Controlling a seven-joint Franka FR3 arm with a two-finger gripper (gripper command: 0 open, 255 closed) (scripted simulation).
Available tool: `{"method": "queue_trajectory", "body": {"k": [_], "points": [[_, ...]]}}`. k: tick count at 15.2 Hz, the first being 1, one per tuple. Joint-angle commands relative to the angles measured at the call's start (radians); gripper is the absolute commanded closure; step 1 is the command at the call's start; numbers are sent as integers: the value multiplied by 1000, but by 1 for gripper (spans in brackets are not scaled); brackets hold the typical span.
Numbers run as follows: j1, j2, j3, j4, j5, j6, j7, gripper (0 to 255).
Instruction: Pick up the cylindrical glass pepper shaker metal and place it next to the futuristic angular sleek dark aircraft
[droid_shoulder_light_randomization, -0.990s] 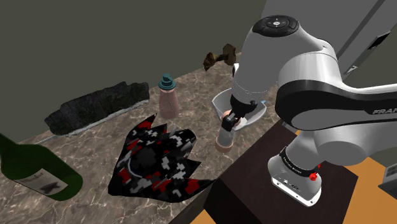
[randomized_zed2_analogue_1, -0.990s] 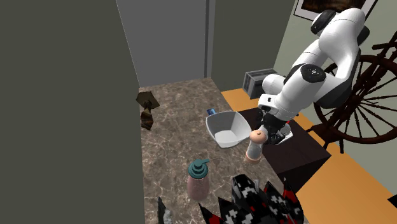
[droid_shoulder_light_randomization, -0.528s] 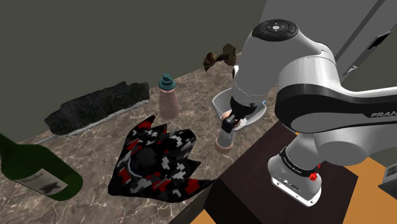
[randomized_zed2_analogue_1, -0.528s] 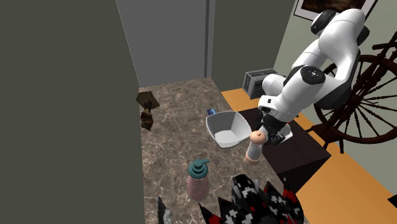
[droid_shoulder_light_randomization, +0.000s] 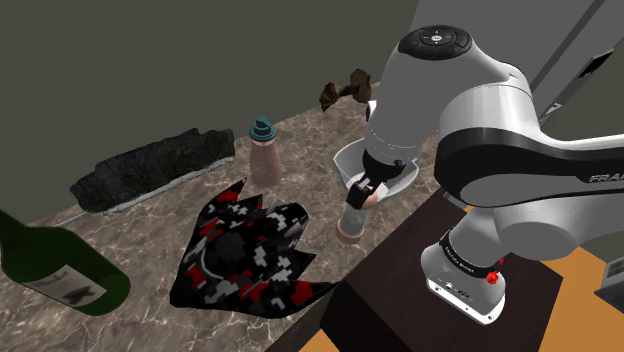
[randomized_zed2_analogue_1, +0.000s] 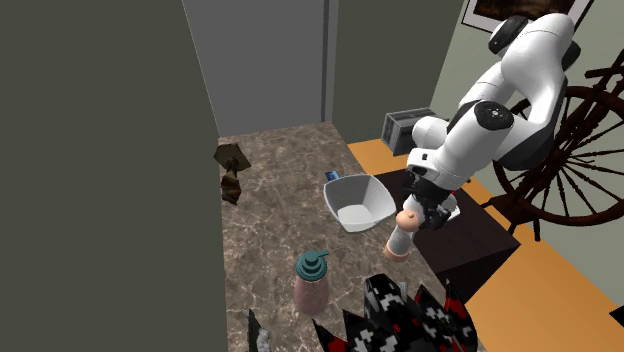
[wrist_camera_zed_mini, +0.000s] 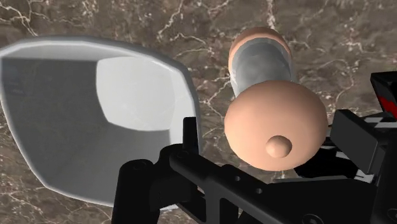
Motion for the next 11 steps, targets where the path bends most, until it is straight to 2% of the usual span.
{"method": "queue_trajectory", "body": {"k": [1, 3, 11], "points": [[0, -11, -7, 48, -5, -59, 0, 0], [-2, -20, -15, 104, -12, -123, 0, 0], [-2, -20, -15, 104, -12, -123, 0, 0]]}}
